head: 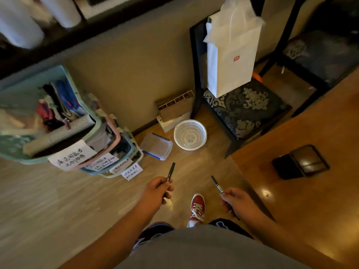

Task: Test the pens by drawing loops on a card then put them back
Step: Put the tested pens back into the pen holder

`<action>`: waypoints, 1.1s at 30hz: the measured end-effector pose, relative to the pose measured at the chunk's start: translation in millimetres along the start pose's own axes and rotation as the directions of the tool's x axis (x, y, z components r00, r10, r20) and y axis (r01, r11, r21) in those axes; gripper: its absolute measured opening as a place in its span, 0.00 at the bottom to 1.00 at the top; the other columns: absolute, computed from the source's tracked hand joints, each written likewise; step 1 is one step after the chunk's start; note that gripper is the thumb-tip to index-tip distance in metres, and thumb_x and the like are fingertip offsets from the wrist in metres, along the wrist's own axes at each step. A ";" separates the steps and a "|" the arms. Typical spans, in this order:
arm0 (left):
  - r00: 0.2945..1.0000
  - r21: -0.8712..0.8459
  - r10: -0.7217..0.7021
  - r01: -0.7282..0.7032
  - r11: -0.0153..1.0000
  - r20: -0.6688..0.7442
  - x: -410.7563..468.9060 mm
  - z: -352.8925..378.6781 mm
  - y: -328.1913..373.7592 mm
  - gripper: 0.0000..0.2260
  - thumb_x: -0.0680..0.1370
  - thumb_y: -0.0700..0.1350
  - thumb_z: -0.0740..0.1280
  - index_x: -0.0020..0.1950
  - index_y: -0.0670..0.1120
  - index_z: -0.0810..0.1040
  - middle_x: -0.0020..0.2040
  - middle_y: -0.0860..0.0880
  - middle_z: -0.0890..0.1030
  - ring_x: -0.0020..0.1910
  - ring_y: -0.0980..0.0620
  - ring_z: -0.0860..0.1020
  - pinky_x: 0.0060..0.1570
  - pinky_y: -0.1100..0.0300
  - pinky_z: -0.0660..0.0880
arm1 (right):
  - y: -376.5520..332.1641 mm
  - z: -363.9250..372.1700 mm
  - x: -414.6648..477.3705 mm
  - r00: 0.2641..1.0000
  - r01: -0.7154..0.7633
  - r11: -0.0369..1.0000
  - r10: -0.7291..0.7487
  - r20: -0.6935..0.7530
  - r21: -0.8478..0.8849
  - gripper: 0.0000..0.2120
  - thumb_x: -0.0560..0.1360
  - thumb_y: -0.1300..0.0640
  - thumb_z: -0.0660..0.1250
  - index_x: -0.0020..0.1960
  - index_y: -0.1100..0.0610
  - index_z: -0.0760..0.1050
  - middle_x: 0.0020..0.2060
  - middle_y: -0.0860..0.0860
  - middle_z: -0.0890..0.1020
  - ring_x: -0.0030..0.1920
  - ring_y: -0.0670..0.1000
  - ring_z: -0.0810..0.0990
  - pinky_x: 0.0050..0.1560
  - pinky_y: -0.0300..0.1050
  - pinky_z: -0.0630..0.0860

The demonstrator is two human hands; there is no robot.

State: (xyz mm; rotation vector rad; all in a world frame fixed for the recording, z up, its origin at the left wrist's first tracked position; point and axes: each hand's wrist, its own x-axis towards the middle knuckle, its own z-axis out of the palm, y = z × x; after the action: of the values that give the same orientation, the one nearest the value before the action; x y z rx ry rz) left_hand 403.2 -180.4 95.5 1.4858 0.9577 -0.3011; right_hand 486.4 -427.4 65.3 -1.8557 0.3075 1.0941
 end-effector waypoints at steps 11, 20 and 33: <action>0.991 0.168 0.044 -0.064 0.984 0.124 99.1 30.5 103.2 0.06 0.81 0.38 0.62 0.51 0.43 0.79 0.41 0.45 0.82 0.31 0.55 0.76 0.28 0.63 0.70 | -110.5 -48.6 59.7 0.989 0.104 0.984 -0.088 -0.117 0.142 0.07 0.79 0.57 0.65 0.45 0.59 0.78 0.33 0.53 0.79 0.32 0.47 0.76 0.33 0.41 0.72; 0.752 0.324 0.074 -0.368 0.871 0.655 168.6 138.4 225.3 0.05 0.82 0.42 0.62 0.53 0.47 0.77 0.45 0.51 0.86 0.47 0.53 0.83 0.49 0.59 0.77 | -139.6 -104.7 31.8 0.899 0.204 0.844 0.039 -0.436 0.495 0.07 0.80 0.57 0.65 0.47 0.58 0.79 0.38 0.54 0.85 0.39 0.52 0.85 0.42 0.45 0.79; 0.214 0.204 -0.075 -0.680 0.704 0.974 106.1 288.1 271.4 0.02 0.80 0.41 0.66 0.49 0.47 0.75 0.45 0.48 0.84 0.43 0.53 0.83 0.39 0.59 0.78 | -116.4 -116.3 -42.0 0.429 0.506 0.705 0.294 -0.854 0.497 0.05 0.78 0.58 0.67 0.44 0.57 0.77 0.38 0.52 0.84 0.41 0.51 0.83 0.43 0.52 0.81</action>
State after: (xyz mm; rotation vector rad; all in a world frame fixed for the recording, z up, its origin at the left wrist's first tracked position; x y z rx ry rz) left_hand 760.9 -370.3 158.3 1.6161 -0.6058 -1.1445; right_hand 597.2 -468.8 187.1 -1.4844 1.0560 -0.3311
